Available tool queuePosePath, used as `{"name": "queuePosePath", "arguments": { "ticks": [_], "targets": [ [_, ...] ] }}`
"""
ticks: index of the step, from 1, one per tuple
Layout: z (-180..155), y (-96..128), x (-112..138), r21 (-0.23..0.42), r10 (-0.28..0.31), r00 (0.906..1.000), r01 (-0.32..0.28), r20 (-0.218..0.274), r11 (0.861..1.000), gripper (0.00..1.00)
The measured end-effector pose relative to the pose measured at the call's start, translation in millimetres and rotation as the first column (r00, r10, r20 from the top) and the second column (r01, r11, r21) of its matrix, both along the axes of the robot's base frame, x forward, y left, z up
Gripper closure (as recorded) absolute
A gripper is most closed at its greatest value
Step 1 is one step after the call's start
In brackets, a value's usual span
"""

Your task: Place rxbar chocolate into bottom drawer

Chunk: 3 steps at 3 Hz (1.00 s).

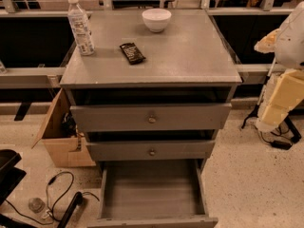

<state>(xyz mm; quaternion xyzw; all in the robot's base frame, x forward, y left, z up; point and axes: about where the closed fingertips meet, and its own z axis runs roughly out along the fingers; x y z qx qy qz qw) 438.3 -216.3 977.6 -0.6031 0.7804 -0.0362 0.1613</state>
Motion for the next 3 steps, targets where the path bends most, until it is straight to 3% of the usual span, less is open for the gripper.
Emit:
{"name": "queuePosePath", "arguments": {
  "ticks": [1, 2, 3],
  "targets": [
    [0.0, 0.0, 0.0, 0.000, 0.000, 1.0000, 0.000, 0.000, 1.000, 0.00],
    [-1.8, 0.3, 15.5, 0.047, -0.004, 0.9979, 0.001, 0.064, 0.999, 0.00],
    [-11.2, 3.1, 60.1, 0.235, -0.050, 0.9865, 0.012, 0.156, 0.972, 0.00]
  ]
}}
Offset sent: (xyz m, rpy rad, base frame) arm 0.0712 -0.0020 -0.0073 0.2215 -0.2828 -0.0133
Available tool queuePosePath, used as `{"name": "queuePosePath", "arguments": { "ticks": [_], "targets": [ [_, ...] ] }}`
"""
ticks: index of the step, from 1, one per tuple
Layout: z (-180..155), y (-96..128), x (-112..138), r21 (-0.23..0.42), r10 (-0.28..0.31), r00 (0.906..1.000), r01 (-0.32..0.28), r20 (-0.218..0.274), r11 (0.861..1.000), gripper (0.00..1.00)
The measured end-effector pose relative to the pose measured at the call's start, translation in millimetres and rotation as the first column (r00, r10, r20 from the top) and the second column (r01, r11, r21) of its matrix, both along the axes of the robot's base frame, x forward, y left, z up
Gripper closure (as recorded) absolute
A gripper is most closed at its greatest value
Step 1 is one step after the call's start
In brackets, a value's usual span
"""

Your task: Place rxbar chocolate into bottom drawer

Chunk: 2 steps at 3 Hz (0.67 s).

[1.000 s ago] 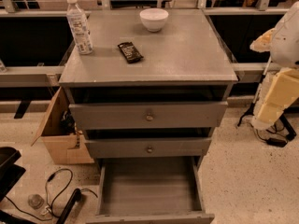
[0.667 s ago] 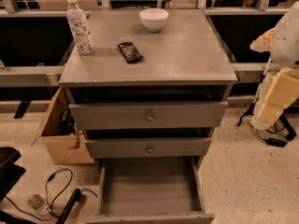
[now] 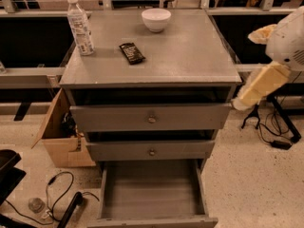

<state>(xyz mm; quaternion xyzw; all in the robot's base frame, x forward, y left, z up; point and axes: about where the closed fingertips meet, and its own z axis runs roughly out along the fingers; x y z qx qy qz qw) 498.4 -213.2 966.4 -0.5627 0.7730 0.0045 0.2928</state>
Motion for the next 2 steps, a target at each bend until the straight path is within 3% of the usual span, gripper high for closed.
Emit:
{"name": "queuePosePath", "arguments": {
  "ticks": [1, 2],
  "targets": [
    [-0.8, 27.8, 63.2, 0.220, -0.029, 0.9953, 0.008, 0.092, 0.976, 0.00],
    [6.8, 58.6, 137.0, 0.413, -0.093, 0.9828, 0.019, 0.160, 0.911, 0.00]
  ]
}}
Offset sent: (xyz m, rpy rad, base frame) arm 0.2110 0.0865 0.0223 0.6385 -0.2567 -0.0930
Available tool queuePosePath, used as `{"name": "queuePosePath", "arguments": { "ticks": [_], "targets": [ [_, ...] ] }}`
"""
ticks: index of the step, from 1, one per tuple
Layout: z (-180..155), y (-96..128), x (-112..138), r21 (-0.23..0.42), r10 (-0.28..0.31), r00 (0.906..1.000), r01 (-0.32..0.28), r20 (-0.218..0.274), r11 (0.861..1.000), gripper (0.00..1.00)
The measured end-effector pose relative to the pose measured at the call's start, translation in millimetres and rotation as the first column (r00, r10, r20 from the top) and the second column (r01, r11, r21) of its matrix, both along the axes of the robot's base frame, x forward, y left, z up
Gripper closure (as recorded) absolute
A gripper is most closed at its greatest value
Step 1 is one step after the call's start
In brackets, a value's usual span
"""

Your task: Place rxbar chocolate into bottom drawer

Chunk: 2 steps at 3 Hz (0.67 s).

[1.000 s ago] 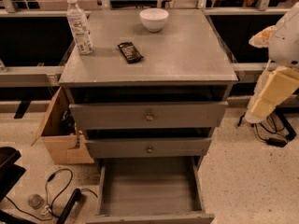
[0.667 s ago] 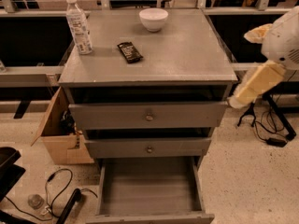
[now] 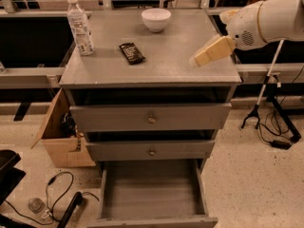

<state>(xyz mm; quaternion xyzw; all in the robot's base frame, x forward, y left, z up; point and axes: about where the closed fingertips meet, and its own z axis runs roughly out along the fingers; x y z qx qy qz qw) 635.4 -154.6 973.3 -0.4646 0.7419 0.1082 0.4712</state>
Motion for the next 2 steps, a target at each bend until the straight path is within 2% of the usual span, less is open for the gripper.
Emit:
{"name": "queuePosePath", "arguments": {
  "ticks": [1, 2],
  "targets": [
    [0.0, 0.4, -0.3, -0.001, 0.001, 1.0000, -0.001, -0.001, 1.000, 0.00],
    [-14.5, 23.2, 36.3, -0.001, -0.049, 0.9988, 0.049, -0.005, 0.999, 0.00]
  ]
}}
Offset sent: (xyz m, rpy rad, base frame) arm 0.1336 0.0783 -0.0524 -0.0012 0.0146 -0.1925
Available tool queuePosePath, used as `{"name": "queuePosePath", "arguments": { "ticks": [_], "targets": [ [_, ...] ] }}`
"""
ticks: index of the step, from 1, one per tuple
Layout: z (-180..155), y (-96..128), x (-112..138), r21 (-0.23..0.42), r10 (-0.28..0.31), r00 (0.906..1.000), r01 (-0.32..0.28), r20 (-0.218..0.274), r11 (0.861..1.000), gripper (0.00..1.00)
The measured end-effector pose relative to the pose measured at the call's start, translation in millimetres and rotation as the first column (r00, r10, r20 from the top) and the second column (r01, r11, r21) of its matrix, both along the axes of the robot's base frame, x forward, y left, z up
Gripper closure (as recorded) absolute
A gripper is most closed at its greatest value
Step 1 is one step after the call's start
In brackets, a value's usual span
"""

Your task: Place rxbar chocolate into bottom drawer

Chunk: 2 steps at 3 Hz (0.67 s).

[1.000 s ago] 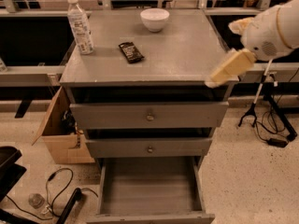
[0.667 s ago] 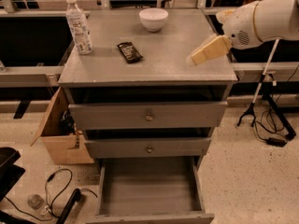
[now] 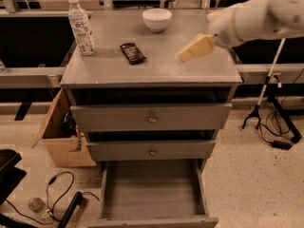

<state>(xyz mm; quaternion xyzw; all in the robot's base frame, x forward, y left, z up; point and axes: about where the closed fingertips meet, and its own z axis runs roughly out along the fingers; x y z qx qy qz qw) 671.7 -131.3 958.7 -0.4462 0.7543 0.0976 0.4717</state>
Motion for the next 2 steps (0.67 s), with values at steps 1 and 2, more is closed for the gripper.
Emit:
{"name": "queuePosePath", "arguments": {
  "ticks": [1, 2],
  "targets": [
    [-31.2, 46.4, 53.6, -0.032, -0.071, 0.9974, 0.071, -0.015, 0.997, 0.00],
    [-69.9, 100.9, 86.9, -0.052, -0.102, 0.9909, 0.098, -0.087, 0.994, 0.00]
  ]
}}
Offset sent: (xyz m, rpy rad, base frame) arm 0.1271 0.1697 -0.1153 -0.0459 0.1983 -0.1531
